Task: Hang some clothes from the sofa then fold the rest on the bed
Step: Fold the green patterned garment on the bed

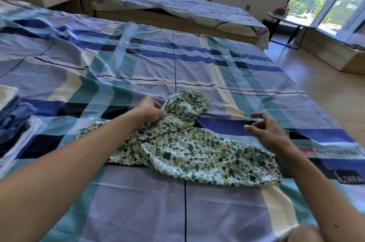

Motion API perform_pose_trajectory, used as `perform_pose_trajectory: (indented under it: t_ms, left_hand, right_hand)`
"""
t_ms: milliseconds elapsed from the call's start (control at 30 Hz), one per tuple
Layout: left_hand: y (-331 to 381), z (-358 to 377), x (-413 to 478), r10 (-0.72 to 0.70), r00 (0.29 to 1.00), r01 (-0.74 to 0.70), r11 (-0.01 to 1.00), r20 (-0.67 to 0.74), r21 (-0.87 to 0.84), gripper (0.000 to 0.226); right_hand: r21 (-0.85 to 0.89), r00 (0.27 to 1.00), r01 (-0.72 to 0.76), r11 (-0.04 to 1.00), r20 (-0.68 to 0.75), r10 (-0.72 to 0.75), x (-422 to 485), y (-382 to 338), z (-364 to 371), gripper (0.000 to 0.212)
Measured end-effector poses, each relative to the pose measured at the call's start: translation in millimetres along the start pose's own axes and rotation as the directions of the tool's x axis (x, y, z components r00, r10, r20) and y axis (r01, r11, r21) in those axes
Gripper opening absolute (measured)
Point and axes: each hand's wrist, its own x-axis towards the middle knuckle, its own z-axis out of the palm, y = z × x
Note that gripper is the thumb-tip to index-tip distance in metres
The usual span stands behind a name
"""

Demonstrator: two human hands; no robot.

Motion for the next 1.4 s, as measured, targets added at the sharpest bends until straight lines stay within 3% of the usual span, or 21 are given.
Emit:
perform_pose_trajectory:
  t_ms: [67, 133, 200, 267, 333, 400, 533, 600, 667, 733, 800, 900, 1000, 1033, 1167, 1300, 1400]
  left_hand:
    - [13, 6, -19, 0.138, 0.976, -0.129, 0.990, 0.168, -0.064, 0.028]
    - [23, 15, -46, 0.330, 0.874, -0.374, 0.925, 0.356, 0.061, 0.035]
    - [29, 26, -75, 0.428, 0.719, -0.641, 0.713, 0.548, 0.284, 0.049]
    - [25, 39, -94, 0.430, 0.586, -0.790, 0.490, 0.687, 0.368, 0.058]
    - [18, 50, -99, 0.410, 0.541, -0.832, 0.392, 0.735, 0.393, 0.057]
    - [11, 56, -100, 0.443, 0.544, -0.832, 0.397, 0.712, 0.388, 0.050]
    - [3, 64, -99, 0.551, 0.541, -0.840, 0.384, 0.636, 0.382, 0.035]
    - [-1, 69, -97, 0.555, 0.551, -0.834, 0.396, 0.623, 0.385, 0.031]
    - [-4, 72, -98, 0.555, 0.548, -0.834, 0.420, 0.626, 0.357, 0.027]
    - [-6, 73, -99, 0.585, 0.520, -0.851, 0.417, 0.622, 0.320, 0.024]
    - [-9, 72, -98, 0.593, 0.508, -0.856, 0.425, 0.624, 0.293, 0.024]
    - [-10, 70, -92, 0.589, 0.543, -0.835, 0.450, 0.598, 0.316, 0.033]
    - [-11, 66, -86, 0.577, 0.614, -0.788, 0.488, 0.539, 0.375, 0.067]
    - [-11, 66, -84, 0.575, 0.638, -0.769, 0.507, 0.513, 0.388, 0.072]
    - [-15, 65, -77, 0.568, 0.688, -0.725, 0.560, 0.452, 0.401, 0.055]
    - [-19, 63, -74, 0.508, 0.741, -0.671, 0.587, 0.440, 0.452, 0.082]
    - [-21, 64, -73, 0.457, 0.790, -0.613, 0.604, 0.408, 0.509, 0.095]
  right_hand:
    - [0.025, 1.000, 0.007, 1.000, 0.017, -0.007, -1, 2, -1, 0.034]
    - [0.083, 0.999, 0.000, 0.997, 0.048, -0.004, -1, 1, -2, 0.028]
    - [0.156, 0.998, -0.010, 0.988, 0.070, -0.001, -3, -3, 0, 0.023]
    - [0.234, 0.994, -0.038, 0.972, 0.107, 0.013, -7, -10, 5, 0.031]
    - [0.249, 0.987, -0.046, 0.967, 0.163, 0.005, -12, -20, 13, 0.054]
    - [0.118, 0.980, 0.073, 0.990, 0.176, -0.094, -18, -28, 24, 0.073]
    - [-0.152, 0.906, 0.401, 0.903, 0.210, -0.367, -22, -48, 61, 0.077]
    - [-0.258, 0.893, 0.427, 0.867, 0.270, -0.359, -16, -55, 82, 0.078]
    - [-0.368, 0.910, 0.391, 0.844, 0.291, -0.294, -8, -58, 100, 0.064]
    - [-0.445, 0.938, 0.340, 0.828, 0.222, -0.266, -6, -61, 111, 0.031]
    - [-0.419, 0.956, 0.293, 0.859, 0.120, -0.267, -8, -60, 112, 0.010]
    - [-0.280, 0.974, 0.220, 0.934, 0.008, -0.227, -10, -58, 100, 0.016]
    - [-0.152, 0.977, 0.187, 0.971, -0.075, -0.200, -14, -59, 75, 0.025]
    - [-0.117, 0.980, 0.165, 0.979, -0.090, -0.176, -17, -59, 63, 0.027]
    - [-0.015, 0.984, 0.084, 0.996, -0.159, -0.085, -34, -49, 18, 0.026]
    - [0.088, 0.979, -0.017, 0.996, -0.203, 0.034, -45, -25, -12, 0.029]
    - [0.118, 0.980, -0.120, 0.986, -0.142, 0.137, -43, 1, -27, 0.040]
